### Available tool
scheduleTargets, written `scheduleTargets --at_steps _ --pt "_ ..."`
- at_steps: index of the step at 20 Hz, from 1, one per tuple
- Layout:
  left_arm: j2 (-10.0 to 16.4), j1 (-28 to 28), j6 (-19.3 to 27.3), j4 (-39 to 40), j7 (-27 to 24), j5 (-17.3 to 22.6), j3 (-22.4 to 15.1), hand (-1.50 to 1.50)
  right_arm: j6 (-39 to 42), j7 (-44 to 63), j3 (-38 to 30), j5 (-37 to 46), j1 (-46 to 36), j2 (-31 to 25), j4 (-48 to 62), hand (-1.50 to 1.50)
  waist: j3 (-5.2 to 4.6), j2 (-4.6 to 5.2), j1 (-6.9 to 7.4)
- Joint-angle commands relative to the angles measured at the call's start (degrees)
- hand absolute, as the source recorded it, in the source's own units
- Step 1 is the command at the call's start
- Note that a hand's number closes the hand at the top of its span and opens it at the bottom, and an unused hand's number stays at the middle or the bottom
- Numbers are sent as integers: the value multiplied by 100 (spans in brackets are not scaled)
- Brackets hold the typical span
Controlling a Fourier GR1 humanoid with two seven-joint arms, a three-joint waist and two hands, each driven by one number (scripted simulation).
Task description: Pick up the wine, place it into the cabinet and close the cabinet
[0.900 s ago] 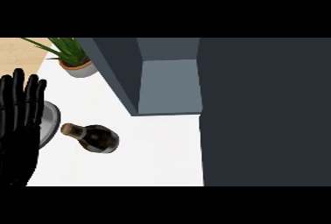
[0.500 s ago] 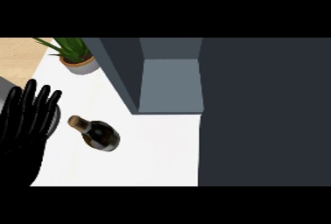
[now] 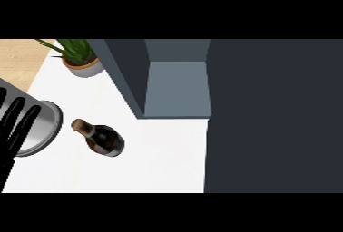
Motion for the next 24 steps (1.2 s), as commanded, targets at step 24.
scheduleTargets --at_steps 24 --pt "445 126 744 -1089 1456 1637 1796 -150 -674 1366 402 -212 335 -118 -1890 -150 -8 -56 11"
